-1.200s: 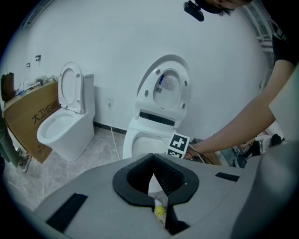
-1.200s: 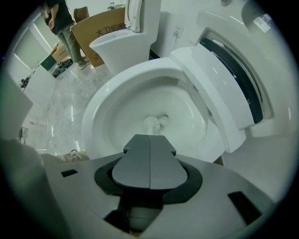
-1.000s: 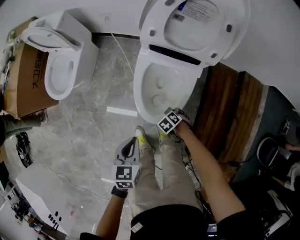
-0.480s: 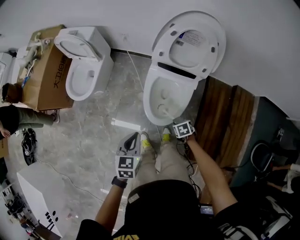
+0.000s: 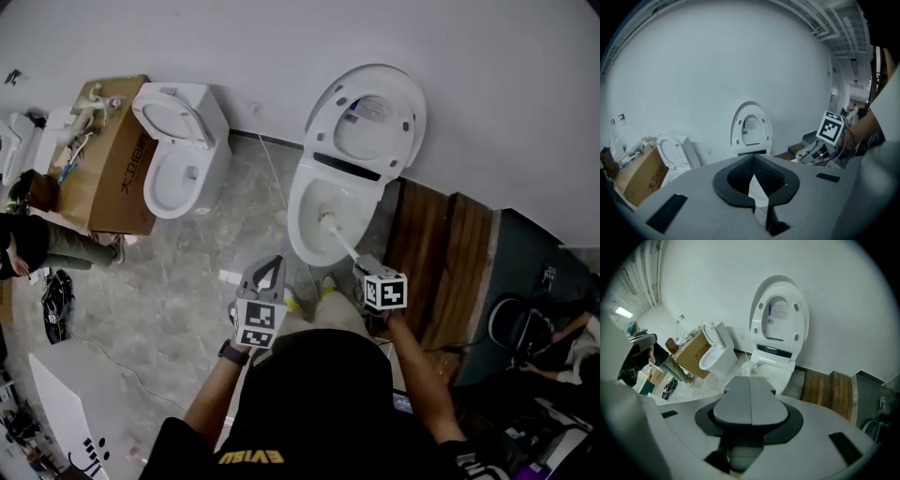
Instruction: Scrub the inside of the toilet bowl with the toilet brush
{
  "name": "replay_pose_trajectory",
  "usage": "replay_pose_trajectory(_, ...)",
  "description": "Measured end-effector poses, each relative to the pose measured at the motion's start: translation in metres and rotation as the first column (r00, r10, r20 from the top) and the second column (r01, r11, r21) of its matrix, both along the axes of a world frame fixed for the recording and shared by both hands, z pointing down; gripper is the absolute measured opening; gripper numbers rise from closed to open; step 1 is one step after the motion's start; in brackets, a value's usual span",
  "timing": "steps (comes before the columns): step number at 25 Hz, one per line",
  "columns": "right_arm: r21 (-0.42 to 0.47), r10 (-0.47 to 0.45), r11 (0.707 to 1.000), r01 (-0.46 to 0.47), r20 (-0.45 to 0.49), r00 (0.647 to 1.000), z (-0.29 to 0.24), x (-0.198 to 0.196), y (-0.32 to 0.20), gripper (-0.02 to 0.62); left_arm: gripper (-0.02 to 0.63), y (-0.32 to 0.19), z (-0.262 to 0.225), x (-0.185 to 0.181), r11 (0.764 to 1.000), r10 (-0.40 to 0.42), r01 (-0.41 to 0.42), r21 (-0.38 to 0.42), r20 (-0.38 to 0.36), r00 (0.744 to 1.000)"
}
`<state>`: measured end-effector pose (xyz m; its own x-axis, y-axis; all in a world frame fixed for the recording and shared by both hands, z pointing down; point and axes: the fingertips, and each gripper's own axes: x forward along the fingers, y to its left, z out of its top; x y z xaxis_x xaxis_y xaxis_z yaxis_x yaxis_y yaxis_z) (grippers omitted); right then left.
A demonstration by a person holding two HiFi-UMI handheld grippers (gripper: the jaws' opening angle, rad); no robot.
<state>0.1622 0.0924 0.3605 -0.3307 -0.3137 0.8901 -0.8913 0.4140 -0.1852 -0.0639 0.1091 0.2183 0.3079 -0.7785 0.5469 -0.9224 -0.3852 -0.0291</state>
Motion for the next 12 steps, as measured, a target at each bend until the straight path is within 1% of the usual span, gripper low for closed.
replay_pose_trajectory(3, 0.057, 0.052, 0.997, -0.054, 0.032, 0.998, -0.043, 0.002, 0.009, 0.164, 0.018, -0.004, -0.017, 0.002, 0.999, 0.024, -0.024, 0.025, -0.016, 1.000)
replay_pose_trajectory(7, 0.115, 0.141, 0.982, -0.151, 0.089, 0.986, -0.091, 0.005, 0.022, 0.164, 0.018, -0.010, -0.029, 0.006, 0.996, 0.080, -0.081, 0.045, 0.004, 0.997)
replay_pose_trajectory(10, 0.165, 0.182, 0.966, -0.197, 0.103, 0.978, -0.118, 0.007, 0.029, 0.164, 0.018, -0.013, -0.036, 0.010, 0.989, 0.126, -0.129, 0.066, 0.046, 0.991)
replay_pose_trajectory(12, 0.193, 0.201, 0.957, -0.218, 0.103, 0.974, -0.130, 0.007, 0.034, 0.164, 0.018, -0.015, -0.042, 0.011, 0.985, 0.149, -0.152, 0.083, 0.042, 0.988)
